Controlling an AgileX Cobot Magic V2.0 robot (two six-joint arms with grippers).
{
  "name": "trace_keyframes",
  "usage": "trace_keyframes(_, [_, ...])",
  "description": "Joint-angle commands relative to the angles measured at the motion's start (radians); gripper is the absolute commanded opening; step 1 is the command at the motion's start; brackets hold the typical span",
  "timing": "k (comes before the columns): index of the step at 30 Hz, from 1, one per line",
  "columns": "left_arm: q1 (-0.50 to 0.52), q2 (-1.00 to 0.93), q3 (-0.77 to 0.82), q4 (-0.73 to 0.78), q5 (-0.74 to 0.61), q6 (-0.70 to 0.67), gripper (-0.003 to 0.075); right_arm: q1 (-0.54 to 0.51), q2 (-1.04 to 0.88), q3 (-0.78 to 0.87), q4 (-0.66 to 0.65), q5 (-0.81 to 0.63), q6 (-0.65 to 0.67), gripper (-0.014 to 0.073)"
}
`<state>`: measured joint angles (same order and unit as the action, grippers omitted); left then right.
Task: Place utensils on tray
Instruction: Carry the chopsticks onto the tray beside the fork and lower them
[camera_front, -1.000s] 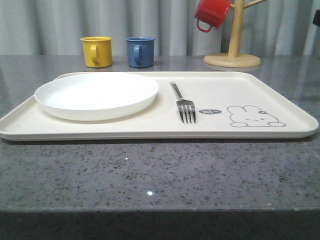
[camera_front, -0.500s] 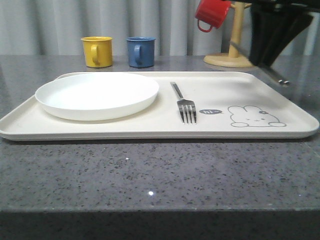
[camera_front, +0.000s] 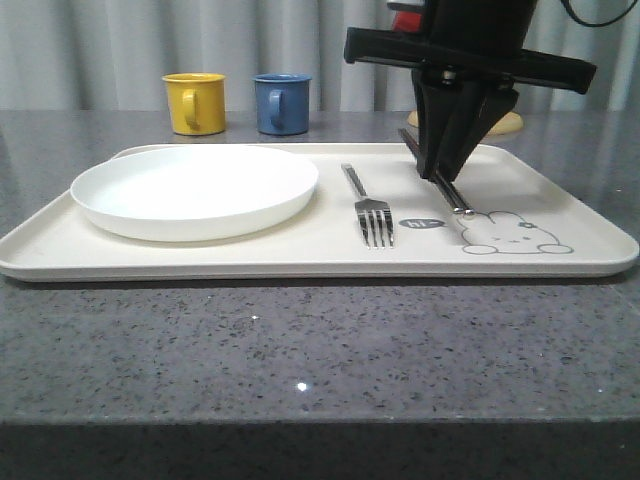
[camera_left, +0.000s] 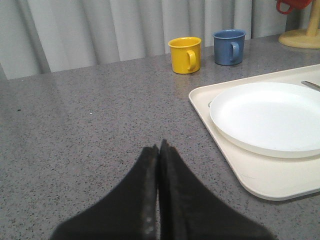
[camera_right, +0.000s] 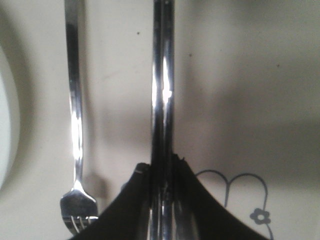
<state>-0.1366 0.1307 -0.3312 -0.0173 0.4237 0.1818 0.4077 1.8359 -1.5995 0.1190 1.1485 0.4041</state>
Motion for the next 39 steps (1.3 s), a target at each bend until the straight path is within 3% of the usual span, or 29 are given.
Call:
trace_keyframes(1, [-0.005, 0.009, -0.026, -0.011, -0.085, -0.008, -0.0018, -0.002, -0.031, -0.033, 0.005, -0.013, 0.004, 0.0001])
trace_keyframes(26, [-0.005, 0.009, -0.026, -0.011, -0.085, -0.008, -0.0018, -0.002, 0.009, -0.033, 0.0, -0.024, 0.004, 0.001])
trace_keyframes(39, [-0.005, 0.009, -0.026, -0.011, -0.085, -0.008, -0.0018, -0.003, 0.003, -0.033, -0.005, -0.021, 0.004, 0.0247])
